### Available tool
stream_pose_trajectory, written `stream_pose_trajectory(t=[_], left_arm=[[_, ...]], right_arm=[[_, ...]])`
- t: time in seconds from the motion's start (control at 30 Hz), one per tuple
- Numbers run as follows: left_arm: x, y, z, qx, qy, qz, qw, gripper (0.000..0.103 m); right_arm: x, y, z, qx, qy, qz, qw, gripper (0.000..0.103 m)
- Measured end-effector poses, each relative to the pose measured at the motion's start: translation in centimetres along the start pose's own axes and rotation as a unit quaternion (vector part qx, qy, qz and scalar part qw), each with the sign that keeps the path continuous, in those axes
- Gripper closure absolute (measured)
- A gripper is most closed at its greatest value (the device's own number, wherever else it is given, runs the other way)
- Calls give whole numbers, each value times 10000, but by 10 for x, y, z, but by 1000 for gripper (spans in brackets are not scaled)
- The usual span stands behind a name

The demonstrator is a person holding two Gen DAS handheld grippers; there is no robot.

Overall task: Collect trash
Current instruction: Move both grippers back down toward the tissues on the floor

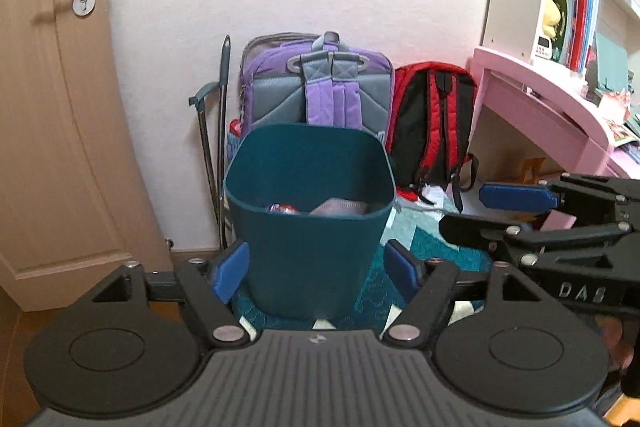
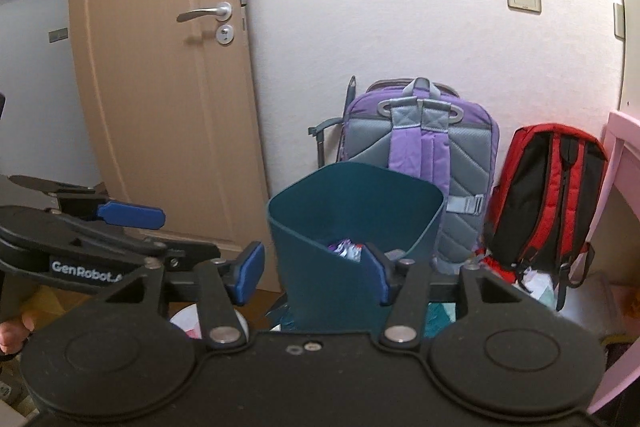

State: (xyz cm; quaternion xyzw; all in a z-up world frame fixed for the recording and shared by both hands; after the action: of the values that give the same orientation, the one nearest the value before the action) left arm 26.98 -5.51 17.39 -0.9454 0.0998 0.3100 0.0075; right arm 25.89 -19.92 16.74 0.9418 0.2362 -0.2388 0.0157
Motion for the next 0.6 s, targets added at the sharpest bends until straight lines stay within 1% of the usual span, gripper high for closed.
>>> stream_pose_trajectory(t=[0.03, 0.17, 0.27, 0.33, 0.43, 0.6], left_arm=[[-3, -1, 4, -7, -3, 12, 10000, 21], [-14, -6, 24, -63, -57, 89, 9999, 21], [-20, -12, 40, -159, -113, 150, 9997, 15], [-22, -18, 50, -256, -143, 191, 9994, 10], [-22, -27, 66, -404, -180, 311, 9985, 4], [-9, -47, 98, -633, -316, 364, 9968, 3]], right_arm=[[-3, -2, 3, -5, -21, -26, 10000, 50], [-10, -11, 17, -106, -77, -78, 9999, 49], [-11, -17, 29, -135, -156, -145, 9997, 48], [-10, -21, 38, -125, -211, -207, 9995, 48], [-6, -26, 53, -94, -303, -305, 9990, 48], [11, -35, 82, -54, -544, -466, 9974, 48]])
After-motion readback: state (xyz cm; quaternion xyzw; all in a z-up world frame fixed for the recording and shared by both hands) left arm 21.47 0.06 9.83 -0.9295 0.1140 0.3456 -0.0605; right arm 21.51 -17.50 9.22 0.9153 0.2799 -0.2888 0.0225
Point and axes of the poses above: each gripper's, at about its wrist camera, not at the fingertips, and x roughly the way its jaws point, y to its right, z to its underside, the point moved 5 cm from there along x, roughly the way its jaws point, and after that the axes turned 1 degree about y, right-handed, at the moved point
